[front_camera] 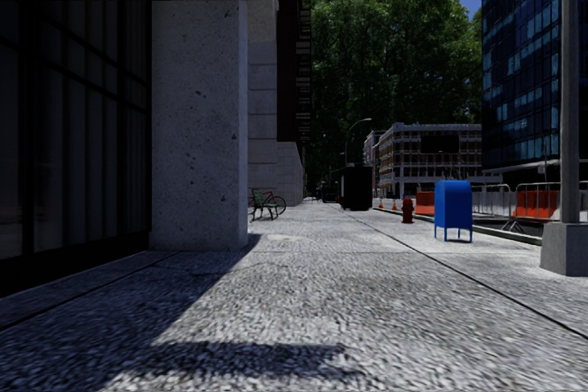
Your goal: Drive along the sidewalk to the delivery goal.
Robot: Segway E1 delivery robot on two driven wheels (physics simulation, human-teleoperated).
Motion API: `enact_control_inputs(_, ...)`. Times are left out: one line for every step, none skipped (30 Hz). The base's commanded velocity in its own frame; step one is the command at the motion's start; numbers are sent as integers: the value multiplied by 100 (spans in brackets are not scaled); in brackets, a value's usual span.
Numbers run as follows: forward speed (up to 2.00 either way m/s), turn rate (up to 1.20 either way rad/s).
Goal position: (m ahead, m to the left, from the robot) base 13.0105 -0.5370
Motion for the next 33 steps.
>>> enact_control_inputs(200,0)
enact_control_inputs(200,0)
enact_control_inputs(200,0)
enact_control_inputs(200,0)
enact_control_inputs(200,0)
enact_control_inputs(200,0)
enact_control_inputs(200,0)
enact_control_inputs(200,0)
enact_control_inputs(200,0)
enact_control_inputs(200,0)
enact_control_inputs(200,0)
enact_control_inputs(200,0)
enact_control_inputs(200,0)
enact_control_inputs(200,0)
enact_control_inputs(200,0)
enact_control_inputs(200,0)
enact_control_inputs(200,0)
enact_control_inputs(200,0)
enact_control_inputs(200,0)
enact_control_inputs(200,0)
enact_control_inputs(200,0)
enact_control_inputs(200,0)
enact_control_inputs(200,0)
enact_control_inputs(200,7)
enact_control_inputs(200,16)
enact_control_inputs(200,16)
enact_control_inputs(200,20)
enact_control_inputs(200,18)
enact_control_inputs(200,0)
enact_control_inputs(200,0)
enact_control_inputs(200,0)
enact_control_inputs(200,0)
enact_control_inputs(200,0)
